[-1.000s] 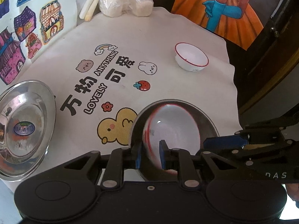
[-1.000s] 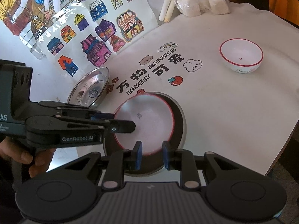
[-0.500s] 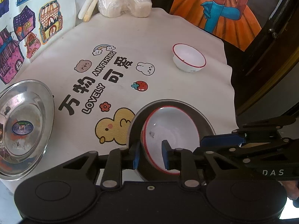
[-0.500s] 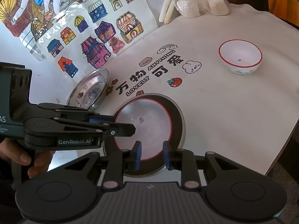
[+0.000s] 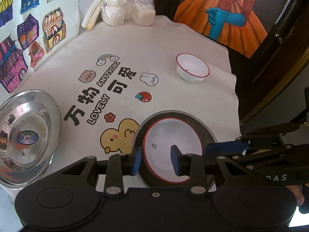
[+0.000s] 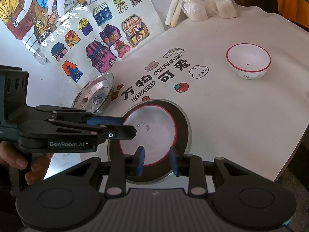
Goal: Organize plates and bowls
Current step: 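Lower the white bowl into the steel bowl and open both grippers, then move both grippers to the smaller white red-rimmed bowl and grip its rim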
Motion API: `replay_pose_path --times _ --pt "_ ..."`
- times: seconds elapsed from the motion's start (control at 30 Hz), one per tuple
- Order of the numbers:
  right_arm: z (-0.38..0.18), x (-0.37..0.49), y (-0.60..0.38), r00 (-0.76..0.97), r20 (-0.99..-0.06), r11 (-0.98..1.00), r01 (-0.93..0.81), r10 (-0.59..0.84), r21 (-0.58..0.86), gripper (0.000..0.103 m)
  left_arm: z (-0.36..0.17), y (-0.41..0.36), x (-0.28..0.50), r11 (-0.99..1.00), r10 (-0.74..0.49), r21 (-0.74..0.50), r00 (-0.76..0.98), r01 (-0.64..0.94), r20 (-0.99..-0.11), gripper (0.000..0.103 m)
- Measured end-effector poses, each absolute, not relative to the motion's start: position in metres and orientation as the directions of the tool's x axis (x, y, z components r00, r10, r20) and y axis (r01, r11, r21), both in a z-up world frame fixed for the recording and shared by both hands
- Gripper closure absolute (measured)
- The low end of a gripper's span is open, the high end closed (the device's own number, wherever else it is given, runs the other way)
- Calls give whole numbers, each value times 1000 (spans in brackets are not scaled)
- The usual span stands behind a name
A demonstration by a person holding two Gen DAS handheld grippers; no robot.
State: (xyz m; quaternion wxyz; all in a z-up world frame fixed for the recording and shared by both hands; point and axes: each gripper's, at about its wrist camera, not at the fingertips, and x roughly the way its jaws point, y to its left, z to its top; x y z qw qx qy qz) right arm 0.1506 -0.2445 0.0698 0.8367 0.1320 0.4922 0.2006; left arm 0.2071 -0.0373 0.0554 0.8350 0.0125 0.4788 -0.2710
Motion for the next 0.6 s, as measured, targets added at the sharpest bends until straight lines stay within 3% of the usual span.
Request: replay_pose_path --times 0.13,0.2,0.23,0.37,0.5,0.6 --pt "75 149 -247 451 -755 879 -217 476 425 63 61 -37 208 854 -451 -246 414 459 -791 59" --pt "81 148 -250 464 -740 873 -229 487 431 55 65 -38 209 863 -440 -234 440 448 -783 38" --pt "83 148 -252 471 -732 870 -234 492 433 50 67 -39 210 873 -425 -217 463 437 -778 33" --pt "94 148 -262 509 -709 872 -249 489 422 28 74 -41 218 893 -400 -198 515 403 -758 22" --pt "99 147 -276 557 -696 889 -230 454 395 14 79 -44 227 909 -384 -198 551 367 -741 7" --pt "98 145 -286 592 -694 910 -216 411 355 1 81 -49 233 916 -374 -198 567 348 -734 1"
